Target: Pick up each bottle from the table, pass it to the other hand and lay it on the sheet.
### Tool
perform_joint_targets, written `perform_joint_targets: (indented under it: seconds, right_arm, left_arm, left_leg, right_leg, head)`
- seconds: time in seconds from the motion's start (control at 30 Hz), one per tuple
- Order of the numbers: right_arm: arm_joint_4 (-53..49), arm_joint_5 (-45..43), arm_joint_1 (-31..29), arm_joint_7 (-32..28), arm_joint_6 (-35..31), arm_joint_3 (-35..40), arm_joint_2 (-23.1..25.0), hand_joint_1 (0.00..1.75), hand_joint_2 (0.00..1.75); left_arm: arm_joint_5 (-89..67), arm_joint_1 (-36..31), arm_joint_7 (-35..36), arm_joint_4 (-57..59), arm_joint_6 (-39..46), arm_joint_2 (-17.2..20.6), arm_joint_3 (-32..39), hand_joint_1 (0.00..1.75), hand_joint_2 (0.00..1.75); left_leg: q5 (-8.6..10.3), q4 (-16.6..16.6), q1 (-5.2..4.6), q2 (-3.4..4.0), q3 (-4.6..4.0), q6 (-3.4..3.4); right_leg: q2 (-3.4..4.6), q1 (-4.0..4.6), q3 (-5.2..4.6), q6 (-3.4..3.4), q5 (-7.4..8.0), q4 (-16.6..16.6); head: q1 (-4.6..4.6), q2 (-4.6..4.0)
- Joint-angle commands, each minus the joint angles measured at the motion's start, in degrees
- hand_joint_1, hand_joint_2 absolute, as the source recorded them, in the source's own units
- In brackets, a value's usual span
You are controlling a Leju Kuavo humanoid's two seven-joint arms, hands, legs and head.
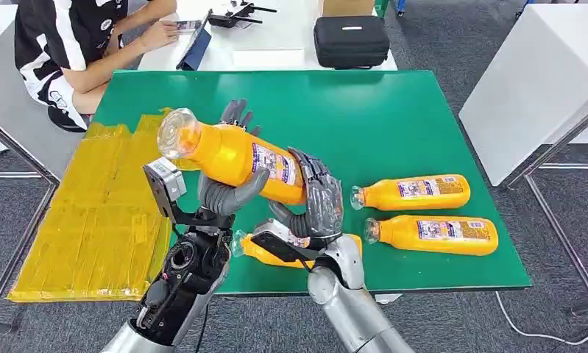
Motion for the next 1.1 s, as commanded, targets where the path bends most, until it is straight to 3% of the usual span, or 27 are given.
perform_joint_targets:
  seconds: [0.03, 0.37, 0.4, 0.43, 0.47, 0.5, 0.83, 1.1]
  right_arm:
    - [5.1, 1.08, -1.85, 0.36, 1.13, 6.62, -2.09, 1.75, 1.75]
    - [9.51, -0.34, -3.09, -0.01, 2.92, 11.46, -2.04, 1.75, 1.75]
    - [8.67, -2.86, -2.73, -0.92, 3.35, 11.42, -2.17, 1.75, 1.75]
    - [8.13, -3.92, -2.61, -1.32, 3.67, 11.33, -2.36, 1.75, 1.75]
    - [7.31, -5.69, -2.42, -1.86, 4.12, 11.21, -2.69, 1.75, 1.75]
    - [6.83, -6.38, -2.33, -2.04, 4.33, 11.11, -2.95, 1.75, 1.75]
    - [0.74, -7.14, 0.43, -1.62, 3.06, 10.73, -4.89, 1.75, 1.75]
    - [-1.59, -5.17, 1.15, -1.69, 0.0, 8.81, -5.15, 1.75, 1.75]
  left_arm:
    - [0.09, -3.59, 0.27, 3.35, -0.59, 1.17, -2.07, 0.0, 1.75]
    - [0.62, -4.46, 0.37, 4.91, -0.78, 1.34, -1.35, 0.0, 1.75]
    - [0.72, -4.35, 0.35, 4.7, -0.79, 1.6, -1.12, 0.03, 1.75]
    - [0.73, -4.29, 0.35, 4.55, -0.78, 1.72, -0.95, 1.27, 1.75]
    - [0.91, -4.09, 0.29, 4.32, -0.76, 1.84, -0.72, 1.64, 1.75]
    - [1.02, -3.95, 0.23, 4.18, -0.76, 1.91, -0.55, 1.73, 1.75]
    - [2.0, -2.85, -0.22, 4.41, -0.16, 2.27, 0.95, 1.68, 1.75]
    - [1.62, -1.76, -1.07, 3.89, 0.6, 2.47, 3.5, 1.75, 1.75]
  left_leg:
    - [-0.12, 0.0, 0.05, -0.02, 0.32, -0.12]
    - [-0.24, 0.01, 0.09, 0.03, 0.58, -0.18]
    - [-0.08, -0.02, 0.07, -0.01, 0.25, -0.09]
    - [-0.17, -0.01, 0.08, -0.04, 0.44, -0.14]
    - [-0.07, -0.02, 0.06, -0.02, 0.22, -0.08]
    - [-0.15, 0.0, 0.07, -0.02, 0.35, -0.12]
    - [-0.16, 0.01, 0.06, -0.07, 0.41, -0.14]
    - [-0.18, 0.01, 0.07, -0.01, 0.42, -0.15]
  right_leg:
    - [-0.01, 0.04, 0.36, -0.02, -0.13, -0.04]
    - [0.04, 0.08, 0.62, -0.03, -0.23, -0.06]
    - [0.0, 0.06, 0.28, -0.02, -0.09, -0.07]
    - [-0.03, 0.07, 0.5, -0.03, -0.19, -0.06]
    - [-0.02, 0.05, 0.25, -0.02, -0.08, -0.06]
    - [-0.02, 0.06, 0.39, -0.02, -0.16, -0.05]
    - [-0.06, 0.05, 0.46, -0.03, -0.19, -0.04]
    - [0.0, 0.06, 0.46, -0.03, -0.19, -0.04]
  head:
    - [0.0, 0.0]
    - [-0.02, 0.0]
    - [0.02, 0.0]
    - [-0.02, 0.0]
    - [0.0, 0.0]
    - [0.0, 0.0]
    - [0.0, 0.0]
    - [0.0, 0.0]
